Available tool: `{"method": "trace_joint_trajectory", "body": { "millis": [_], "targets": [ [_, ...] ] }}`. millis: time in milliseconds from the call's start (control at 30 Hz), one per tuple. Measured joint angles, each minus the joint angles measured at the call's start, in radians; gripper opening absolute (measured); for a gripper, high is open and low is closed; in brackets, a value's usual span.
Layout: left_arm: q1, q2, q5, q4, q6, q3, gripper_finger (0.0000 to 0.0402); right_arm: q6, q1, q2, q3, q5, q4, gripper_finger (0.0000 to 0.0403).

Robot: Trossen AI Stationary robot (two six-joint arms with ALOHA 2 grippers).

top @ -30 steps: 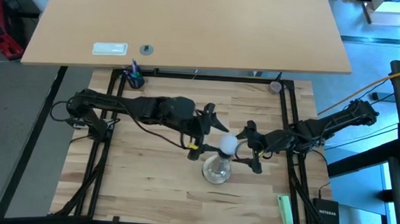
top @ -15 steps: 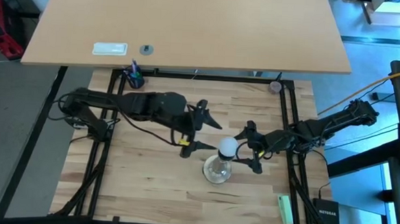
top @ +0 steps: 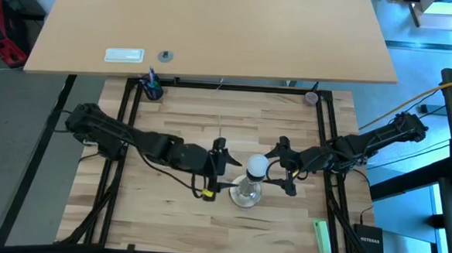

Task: Screw lightbulb
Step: Remove the light bulb from the lamp

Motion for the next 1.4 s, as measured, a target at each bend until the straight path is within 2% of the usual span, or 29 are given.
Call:
{"method": "trace_joint_trajectory", "body": {
  "millis": [133,300,433,833,1167,1400],
  "targets": [
    [0.017,0.0,-0.005,0.287,-0.063,-0.174,0.0263,0.001,0.002,-0.019,-0.001,0.0,-0.001,0.0376],
    [0.027,0.0,-0.005,0.419,-0.167,-0.314,0.0257,0.002,0.003,-0.069,-0.001,0.0,-0.006,0.0376],
    [0.026,0.005,-0.005,0.503,-0.172,-0.367,0.0261,0.002,0.002,-0.099,-0.001,0.0,-0.004,0.0376],
    [0.032,0.023,-0.003,0.541,-0.182,-0.371,0.0262,0.002,0.002,-0.096,0.0,0.0,-0.003,0.0376],
    [0.029,0.15,0.0,0.614,-0.168,-0.356,0.0262,0.002,0.002,-0.095,0.0,0.0,0.003,0.0376],
    [0.029,0.208,0.001,0.723,-0.121,-0.329,0.0262,0.002,0.002,-0.095,0.0,0.0,0.006,0.0376]
  ]
}}
